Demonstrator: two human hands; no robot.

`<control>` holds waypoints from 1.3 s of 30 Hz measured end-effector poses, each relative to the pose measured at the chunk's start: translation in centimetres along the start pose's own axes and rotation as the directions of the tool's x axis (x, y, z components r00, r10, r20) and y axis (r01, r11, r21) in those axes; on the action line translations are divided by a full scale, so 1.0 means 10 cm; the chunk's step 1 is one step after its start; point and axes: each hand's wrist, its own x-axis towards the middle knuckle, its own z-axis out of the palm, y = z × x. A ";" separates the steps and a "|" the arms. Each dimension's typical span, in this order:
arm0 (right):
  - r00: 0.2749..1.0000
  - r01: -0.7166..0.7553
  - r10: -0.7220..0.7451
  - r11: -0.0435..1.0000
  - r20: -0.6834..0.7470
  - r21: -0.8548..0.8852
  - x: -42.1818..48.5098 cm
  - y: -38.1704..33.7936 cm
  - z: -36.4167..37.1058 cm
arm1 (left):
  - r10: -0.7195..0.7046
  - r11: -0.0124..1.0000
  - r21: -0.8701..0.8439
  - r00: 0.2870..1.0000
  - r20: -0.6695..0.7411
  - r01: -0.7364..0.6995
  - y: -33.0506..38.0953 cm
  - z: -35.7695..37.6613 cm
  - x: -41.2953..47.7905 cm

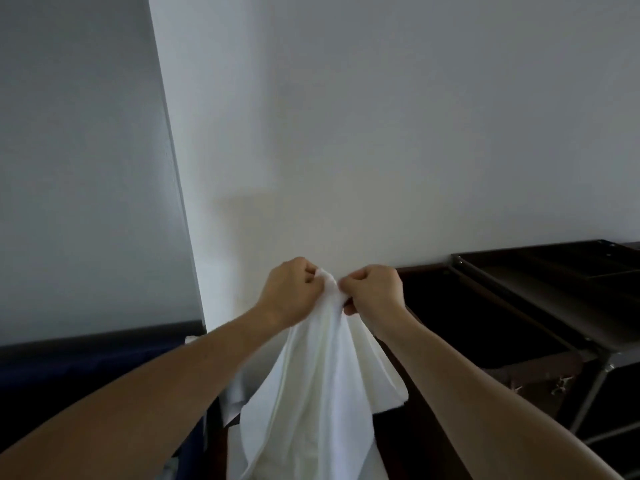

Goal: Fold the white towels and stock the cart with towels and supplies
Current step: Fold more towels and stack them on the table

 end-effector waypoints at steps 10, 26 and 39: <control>0.965 -0.219 0.172 0.943 0.198 0.251 -0.06 -0.08 0.02 | 0.126 0.969 0.202 0.987 0.098 -0.143 0.04 0.12 -0.21; 0.934 0.316 -0.203 0.851 0.292 -0.419 0.05 0.60 -0.41 | -0.005 0.983 -0.182 0.985 -0.175 -0.027 -0.29 -0.34 0.15; 0.823 0.560 -0.345 0.624 0.451 -0.545 -0.27 1.51 -0.32 | -0.052 0.964 -0.265 0.960 -0.275 -0.024 -0.36 -0.68 0.34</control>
